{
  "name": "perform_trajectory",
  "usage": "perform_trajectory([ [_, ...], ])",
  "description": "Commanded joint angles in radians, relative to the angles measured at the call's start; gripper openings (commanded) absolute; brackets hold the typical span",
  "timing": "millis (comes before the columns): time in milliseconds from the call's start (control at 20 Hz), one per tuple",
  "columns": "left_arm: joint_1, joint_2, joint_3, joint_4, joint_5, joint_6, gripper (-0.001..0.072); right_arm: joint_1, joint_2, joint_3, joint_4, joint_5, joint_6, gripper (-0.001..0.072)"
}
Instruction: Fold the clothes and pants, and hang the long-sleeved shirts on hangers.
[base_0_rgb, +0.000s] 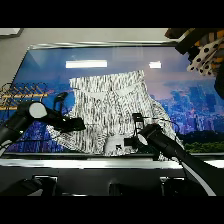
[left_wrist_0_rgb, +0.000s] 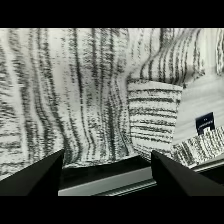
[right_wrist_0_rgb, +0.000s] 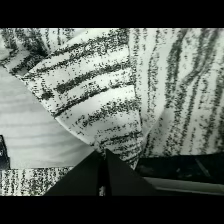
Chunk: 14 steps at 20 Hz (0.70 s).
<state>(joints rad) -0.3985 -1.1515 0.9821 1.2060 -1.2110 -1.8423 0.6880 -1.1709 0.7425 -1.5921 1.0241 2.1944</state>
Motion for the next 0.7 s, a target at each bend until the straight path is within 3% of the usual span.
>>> perform_trajectory([
  [0, -0.141, -0.052, 0.000, 0.004, 0.068, -0.074, 0.0606, 0.002, 0.050, 0.016, -0.079, 0.090, 0.066, 0.0030],
  [300, -0.357, -0.205, 0.000, 0.004, 0.139, -0.186, 0.0605, 0.002, 0.097, 0.016, -0.062, 0.117, 0.129, 0.0031],
  [550, -0.394, -0.310, 0.000, 0.010, 0.155, -0.262, 0.0603, 0.002, 0.097, 0.016, -0.014, 0.129, 0.130, 0.0031],
  [600, -0.393, -0.327, 0.000, 0.010, 0.162, -0.281, 0.0555, 0.002, 0.097, 0.016, -0.003, 0.129, 0.138, 0.0031],
  [650, -0.392, -0.336, 0.000, 0.010, 0.164, -0.282, 0.0334, 0.002, 0.097, 0.016, 0.011, 0.130, 0.152, 0.0031],
])
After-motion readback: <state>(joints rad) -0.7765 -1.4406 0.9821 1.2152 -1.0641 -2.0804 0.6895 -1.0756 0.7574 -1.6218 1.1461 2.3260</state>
